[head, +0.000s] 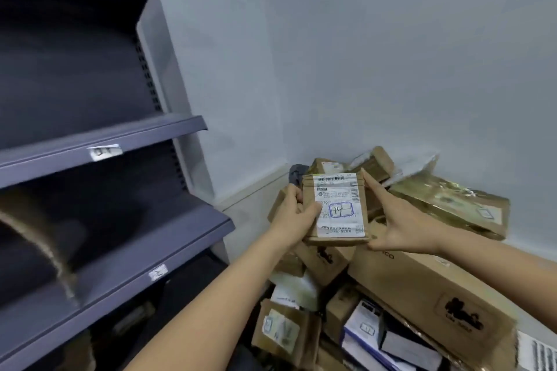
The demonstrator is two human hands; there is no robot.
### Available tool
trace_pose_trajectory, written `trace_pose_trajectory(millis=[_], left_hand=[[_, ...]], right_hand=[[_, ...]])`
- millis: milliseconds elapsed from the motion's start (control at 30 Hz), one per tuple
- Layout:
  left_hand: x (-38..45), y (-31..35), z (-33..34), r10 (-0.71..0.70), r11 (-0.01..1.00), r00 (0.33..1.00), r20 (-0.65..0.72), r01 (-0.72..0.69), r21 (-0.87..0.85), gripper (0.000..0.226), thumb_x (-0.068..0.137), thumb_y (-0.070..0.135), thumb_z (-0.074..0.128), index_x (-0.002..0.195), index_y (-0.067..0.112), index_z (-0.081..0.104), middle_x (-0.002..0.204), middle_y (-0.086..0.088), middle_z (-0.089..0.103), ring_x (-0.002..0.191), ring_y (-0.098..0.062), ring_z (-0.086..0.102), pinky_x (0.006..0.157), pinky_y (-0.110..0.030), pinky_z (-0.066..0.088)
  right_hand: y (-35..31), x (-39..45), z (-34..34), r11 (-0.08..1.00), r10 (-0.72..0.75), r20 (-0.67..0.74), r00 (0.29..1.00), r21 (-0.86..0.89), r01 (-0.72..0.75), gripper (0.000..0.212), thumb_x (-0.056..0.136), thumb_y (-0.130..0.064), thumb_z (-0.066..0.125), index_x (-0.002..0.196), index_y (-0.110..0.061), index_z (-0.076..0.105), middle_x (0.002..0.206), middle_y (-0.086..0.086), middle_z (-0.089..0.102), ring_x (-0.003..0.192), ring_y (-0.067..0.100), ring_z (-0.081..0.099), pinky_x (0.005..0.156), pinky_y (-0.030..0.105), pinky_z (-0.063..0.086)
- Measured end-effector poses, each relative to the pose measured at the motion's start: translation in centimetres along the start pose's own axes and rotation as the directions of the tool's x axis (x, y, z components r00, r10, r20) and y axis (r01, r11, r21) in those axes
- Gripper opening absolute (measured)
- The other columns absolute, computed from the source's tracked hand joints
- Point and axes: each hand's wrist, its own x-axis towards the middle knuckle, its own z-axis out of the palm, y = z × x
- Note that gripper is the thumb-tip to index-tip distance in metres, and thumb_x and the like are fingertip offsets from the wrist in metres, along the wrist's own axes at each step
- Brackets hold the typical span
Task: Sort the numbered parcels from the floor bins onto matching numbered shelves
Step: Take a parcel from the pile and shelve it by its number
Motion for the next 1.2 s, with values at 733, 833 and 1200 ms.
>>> trace_pose_trajectory(millis=[733, 833, 1200], left_hand=[[-28.6, -10.8, -17.5, -0.396, 0.869, 0.651, -0.647, 0.493, -0.036, 0.027, 0.095, 0.029, 0.054, 0.082, 0.023, 0.031, 0.091, 0.003, 0.053, 0.078, -0.009, 0.048, 0.066, -0.024, 0.039], [-30.8, -10.6, -17.6, -0.410, 0.851, 0.595, -0.692, 0.522, -0.056, 0.024, 0.096, 0.027, 0.053, 0.087, 0.019, 0.032, 0.085, 0.009, 0.051, 0.070, -0.001, 0.045, 0.053, -0.010, 0.036], [-36.0, -12.8, -15.7, -0.503, 0.757, 0.366, -0.783, 0.624, -0.194, 0.025, 0.096, 0.032, 0.054, 0.089, 0.019, 0.034, 0.097, 0.000, 0.062, 0.079, -0.010, 0.055, 0.063, -0.025, 0.040]], right_hand=[[-22.1, 3.0, 25.7, 0.804, -0.529, 0.439, 0.726, 0.533, 0.263, 0.134, 0.066, -0.019, 0.084, 0.146, -0.051, -0.019, 0.144, -0.023, 0.040, 0.111, -0.006, 0.058, 0.084, 0.014, 0.050], [-23.2, 2.6, 27.5, 0.787, -0.565, 0.460, 0.685, 0.550, 0.280, 0.134, 0.063, -0.030, 0.084, 0.141, -0.059, -0.021, 0.149, -0.023, 0.035, 0.123, 0.000, 0.051, 0.098, 0.029, 0.050], [-25.0, 0.3, 31.8, 0.767, -0.624, 0.573, 0.531, 0.578, 0.279, 0.130, 0.068, -0.035, 0.080, 0.139, -0.057, -0.026, 0.125, -0.024, 0.061, 0.093, 0.005, 0.068, 0.088, 0.030, 0.055]])
